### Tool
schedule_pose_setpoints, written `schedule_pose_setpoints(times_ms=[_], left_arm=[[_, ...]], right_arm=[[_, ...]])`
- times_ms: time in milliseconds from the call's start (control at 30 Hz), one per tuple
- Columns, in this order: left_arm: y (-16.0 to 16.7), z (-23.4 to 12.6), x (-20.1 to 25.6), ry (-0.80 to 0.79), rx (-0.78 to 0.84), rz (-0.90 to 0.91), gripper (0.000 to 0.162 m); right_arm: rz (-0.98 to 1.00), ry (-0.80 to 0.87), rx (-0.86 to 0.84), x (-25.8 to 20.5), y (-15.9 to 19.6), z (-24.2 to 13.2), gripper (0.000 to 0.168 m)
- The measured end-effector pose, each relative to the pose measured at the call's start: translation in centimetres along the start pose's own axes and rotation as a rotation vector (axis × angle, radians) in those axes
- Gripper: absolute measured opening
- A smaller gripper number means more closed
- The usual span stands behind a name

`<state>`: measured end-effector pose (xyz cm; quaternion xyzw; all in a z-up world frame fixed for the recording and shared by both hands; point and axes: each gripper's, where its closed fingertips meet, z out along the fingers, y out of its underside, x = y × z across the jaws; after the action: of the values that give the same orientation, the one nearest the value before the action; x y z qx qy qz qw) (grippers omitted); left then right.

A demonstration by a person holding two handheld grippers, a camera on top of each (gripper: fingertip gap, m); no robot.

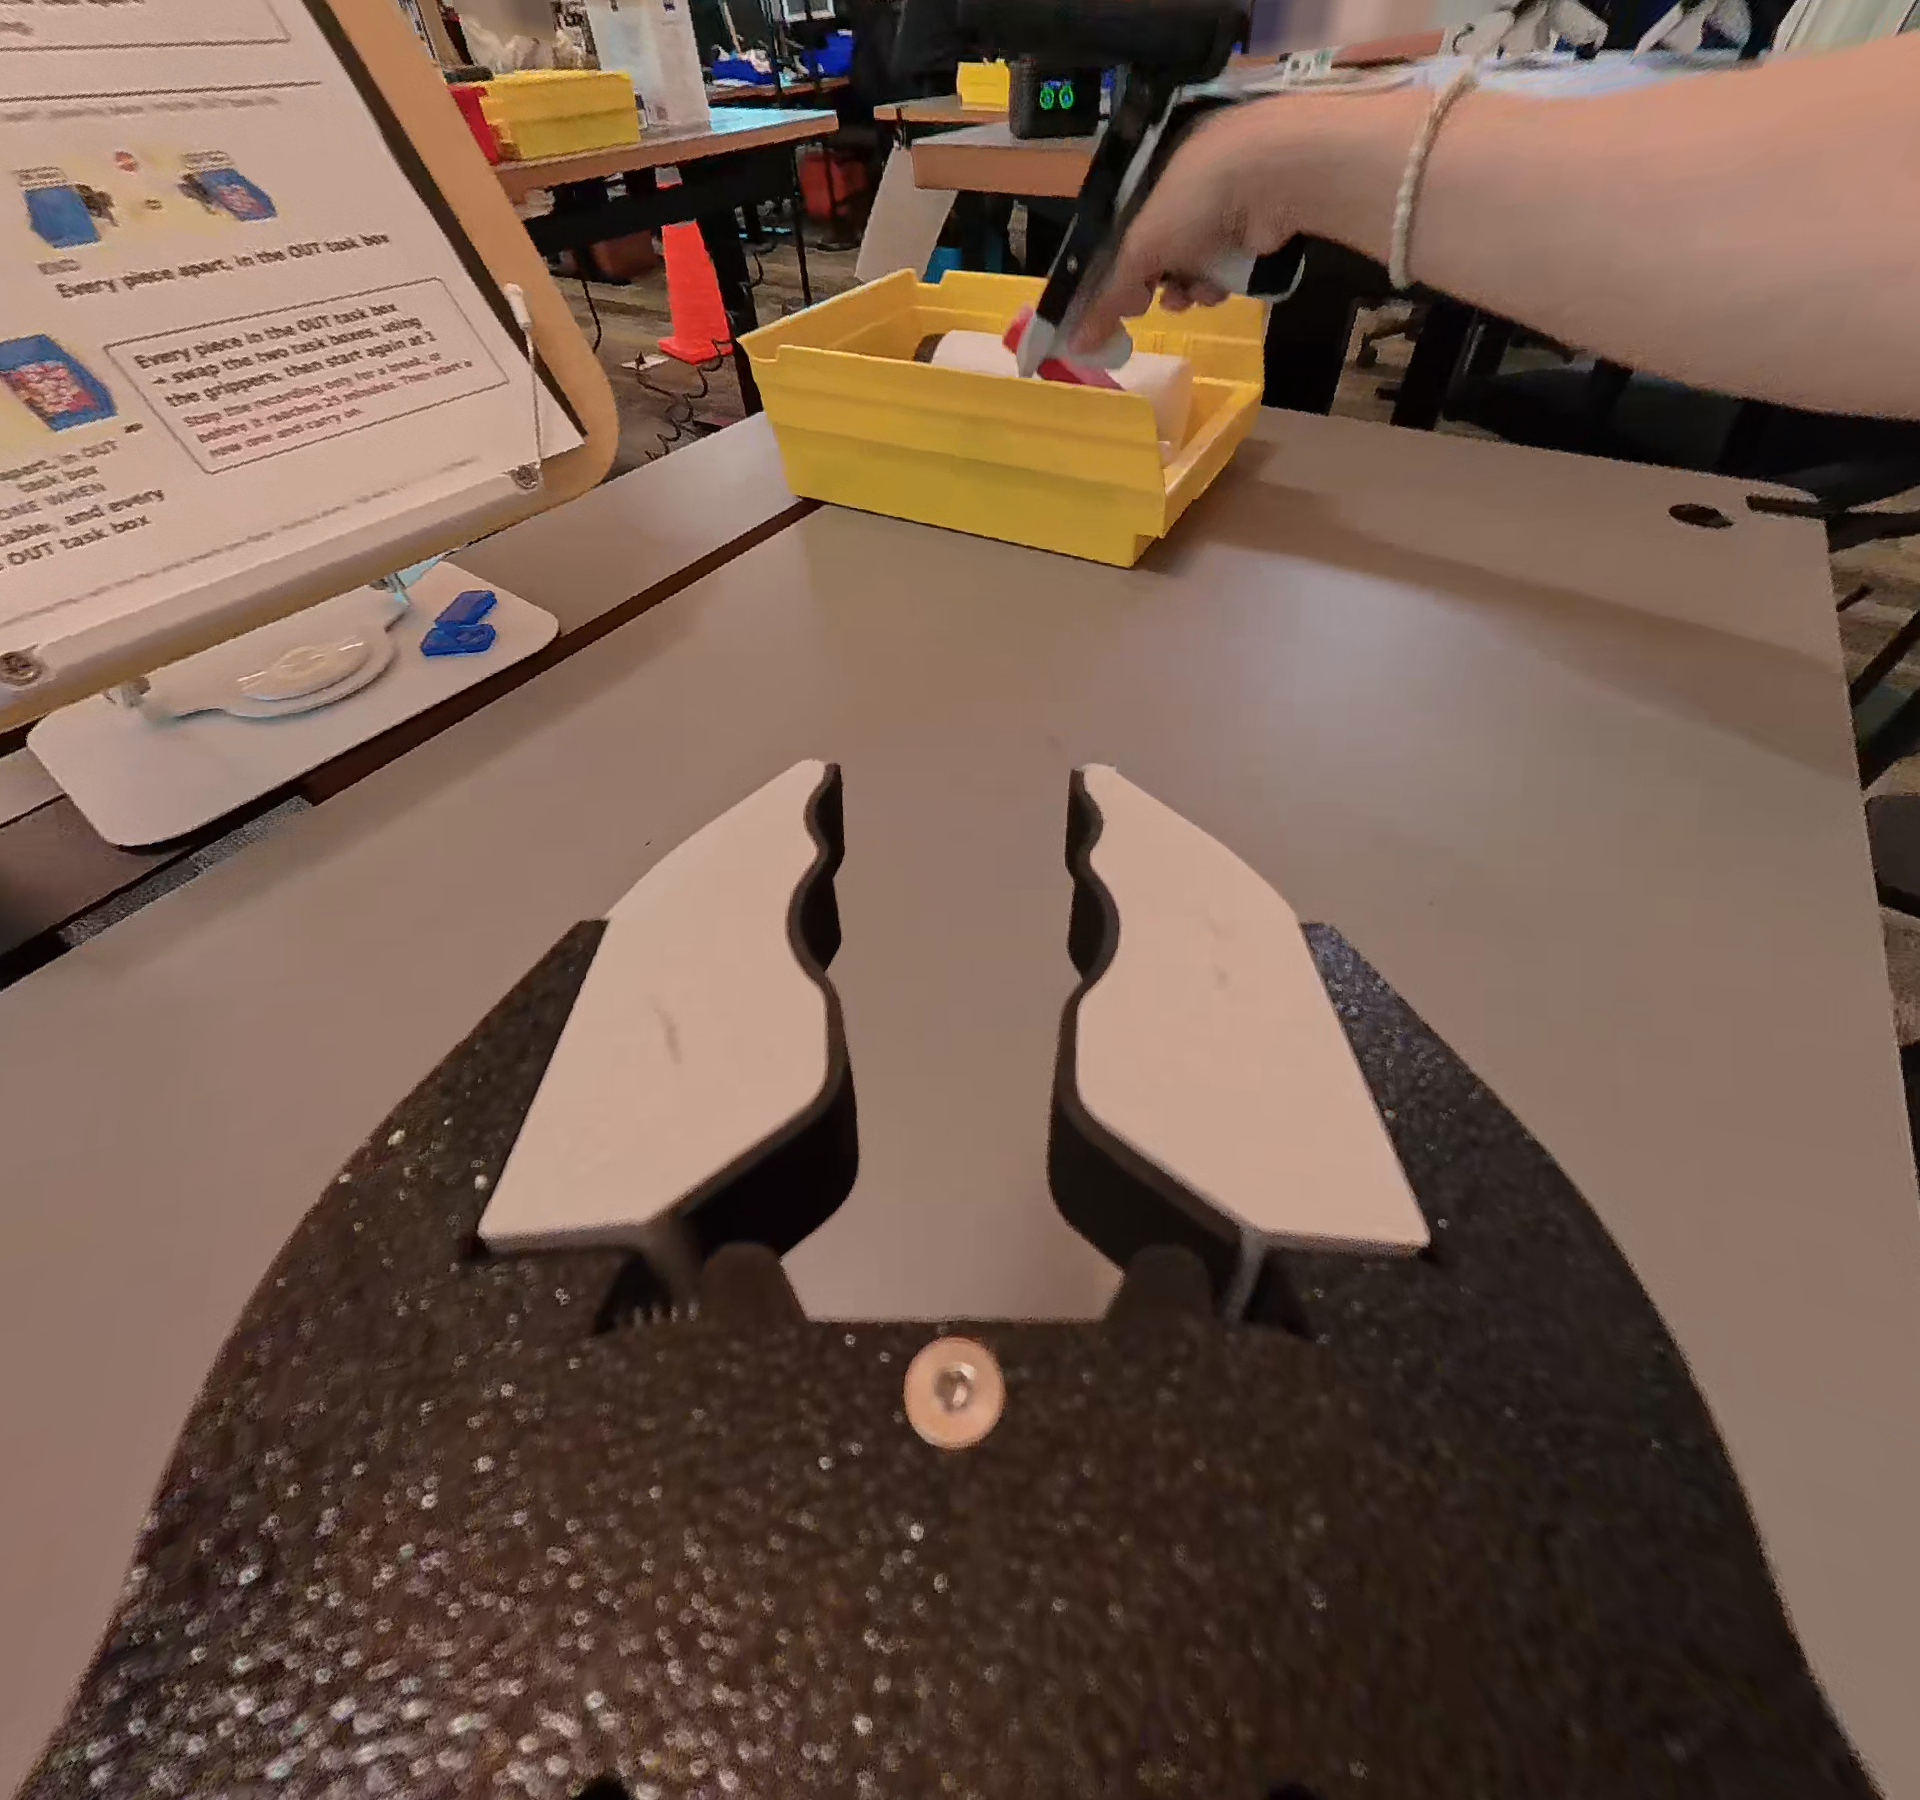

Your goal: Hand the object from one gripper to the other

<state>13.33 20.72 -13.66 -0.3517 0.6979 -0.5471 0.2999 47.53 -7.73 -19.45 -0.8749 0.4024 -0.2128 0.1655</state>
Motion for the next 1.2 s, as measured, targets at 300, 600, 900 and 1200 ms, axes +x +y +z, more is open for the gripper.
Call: schedule_pose_setpoints(times_ms=[300, 600, 900, 1200], left_arm=[[0.0, -2.2, -3.0, -0.053, 0.035, -0.074, 0.041], [1.2, -11.3, -12.9, -0.451, -0.026, -0.290, 0.035], [10.7, -18.7, -29.4, -0.702, -0.553, -0.717, 0.034], [18.4, -17.3, -32.0, -0.736, -0.869, -0.960, 0.038]], right_arm=[[0.066, 0.094, 0.094, 1.9, -1.6, -0.6, 0.079], [0.047, -0.026, 0.698, -8.0, -1.9, -13.8, 0.097], [-0.043, -0.306, 0.859, -19.6, 2.5, -15.7, 0.086], [-0.132, -0.301, 0.839, -20.5, 3.1, -15.3, 0.087]])
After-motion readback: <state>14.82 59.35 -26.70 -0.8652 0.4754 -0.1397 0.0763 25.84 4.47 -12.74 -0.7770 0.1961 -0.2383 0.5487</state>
